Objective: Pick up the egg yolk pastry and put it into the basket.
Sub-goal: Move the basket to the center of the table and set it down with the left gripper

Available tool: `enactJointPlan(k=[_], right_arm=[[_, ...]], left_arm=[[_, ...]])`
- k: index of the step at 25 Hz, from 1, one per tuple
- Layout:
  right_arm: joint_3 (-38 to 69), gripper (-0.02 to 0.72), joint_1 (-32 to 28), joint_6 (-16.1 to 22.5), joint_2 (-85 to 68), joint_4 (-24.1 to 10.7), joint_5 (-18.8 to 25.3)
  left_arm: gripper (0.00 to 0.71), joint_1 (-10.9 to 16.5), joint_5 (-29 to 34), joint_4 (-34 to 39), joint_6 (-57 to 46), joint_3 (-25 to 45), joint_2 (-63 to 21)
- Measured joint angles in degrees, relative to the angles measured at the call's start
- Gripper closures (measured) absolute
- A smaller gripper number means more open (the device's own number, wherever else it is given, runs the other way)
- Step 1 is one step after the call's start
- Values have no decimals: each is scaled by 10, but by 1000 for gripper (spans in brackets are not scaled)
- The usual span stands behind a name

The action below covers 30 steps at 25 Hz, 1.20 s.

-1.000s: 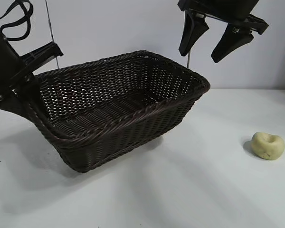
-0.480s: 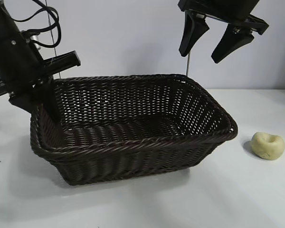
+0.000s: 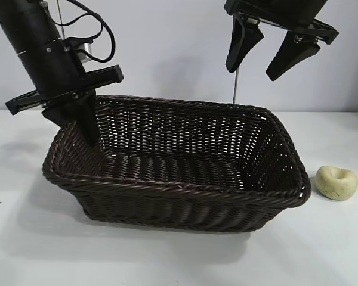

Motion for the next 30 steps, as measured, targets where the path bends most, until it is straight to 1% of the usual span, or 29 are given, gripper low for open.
enactJointPlan(k=[19,21,22,23,28,30], right_arm=[[0,176,0,0,0,0,0],[0,176,0,0,0,0,0],[0,176,0,0,0,0,0],[0,176,0,0,0,0,0],[0,176,0,0,0,0,0],[0,176,0,0,0,0,0]], left_arm=[[608,0,-8,-3,5,-9,51],[595,0,-8,-3,6,-9,51],[576,0,-9,-4,6,-9,51],[538,0,-10,-5,6,-9,51],[269,0,-13,-7,6,-10,51],[222,0,-13,-3,5,-10,51]])
